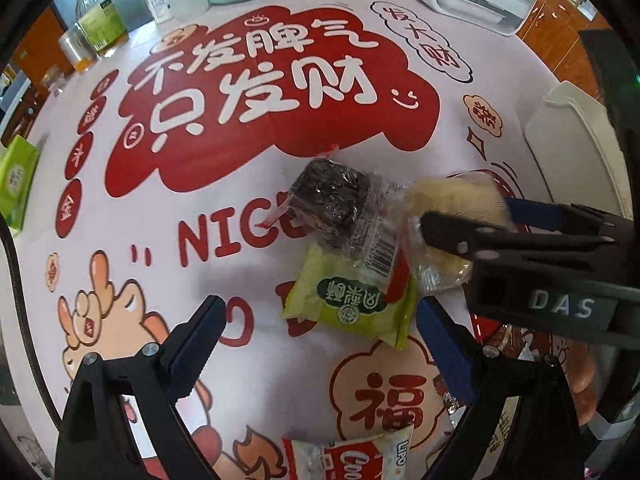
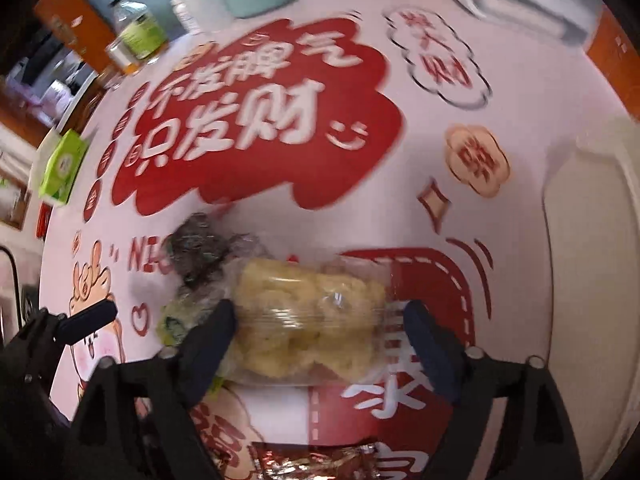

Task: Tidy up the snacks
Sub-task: 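Grasp the green pack with the left tool while the right tool grasps another clear puff bag, then carry both snacks over the white bin and open the left tool to drop the green pack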

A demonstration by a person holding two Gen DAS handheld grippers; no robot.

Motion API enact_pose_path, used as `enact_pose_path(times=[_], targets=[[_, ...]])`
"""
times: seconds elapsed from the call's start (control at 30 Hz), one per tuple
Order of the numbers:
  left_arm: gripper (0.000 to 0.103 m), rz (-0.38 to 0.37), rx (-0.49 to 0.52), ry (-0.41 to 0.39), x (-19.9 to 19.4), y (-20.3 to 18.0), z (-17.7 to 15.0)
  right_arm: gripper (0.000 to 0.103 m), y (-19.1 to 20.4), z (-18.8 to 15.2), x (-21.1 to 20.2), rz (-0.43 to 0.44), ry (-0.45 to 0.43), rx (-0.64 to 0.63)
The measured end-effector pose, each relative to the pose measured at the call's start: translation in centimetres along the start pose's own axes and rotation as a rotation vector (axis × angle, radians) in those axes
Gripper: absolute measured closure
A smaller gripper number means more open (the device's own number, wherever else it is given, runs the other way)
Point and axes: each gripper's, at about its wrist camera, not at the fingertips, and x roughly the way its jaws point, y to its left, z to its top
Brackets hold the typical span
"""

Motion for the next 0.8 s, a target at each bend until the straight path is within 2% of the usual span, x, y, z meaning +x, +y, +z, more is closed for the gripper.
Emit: enact_pose_path(times=[0.07, 0.17, 0.37, 0.47, 0.53, 0.57, 0.6, 0.67, 0.8], targets=[[0.008, -0.004, -0.001, 0.009, 0.4, -0.1, 0.0, 0.016, -0.4, 0.0, -0.2, -0.01, -0.007, 0.0], [0.008, -0.001, -0.001, 0.02, 1.0, -0.3, 0.2, 0.03, -0.4, -0.1, -0.5, -0.065, -0.012, -0.013], [0.008, 0.0, -0.014, 0.046, 2.2, -0.6, 0.7, 0.031, -2.2, -0.7, -1.1, -0.079, -0.001, 0.073], [0.008, 0.022, -0.011, 0.035, 2.5, -1.0, 0.9, 0.031, -3.0, -1.4, -1.6, -0.071, 0.004, 0.098], [0.019, 0.045, -0.007, 0.011, 2.4, -1.4, 0.9, 0.031, -3.6, -1.9, -1.7, -0.07, 0.005, 0.105], [0.037, 0.044, 0.0, -0.015, 2.0, -1.7, 0.9, 0.031, -3.7, -2.1, -1.8, -0.07, 0.004, 0.109], [0.047, 0.051, 0.001, -0.025, 1.8, -1.8, 0.8, 0.031, -3.8, -2.2, -1.8, -0.069, 0.004, 0.113], [0.051, 0.033, -0.018, -0.025, 1.4, -1.6, 0.8, 0.031, -3.9, -2.4, -1.7, -0.065, 0.006, 0.125], [0.052, -0.012, -0.073, 0.005, 0.6, -0.4, -0.2, 0.032, -3.9, -2.8, -2.2, -0.046, 0.0, 0.142]])
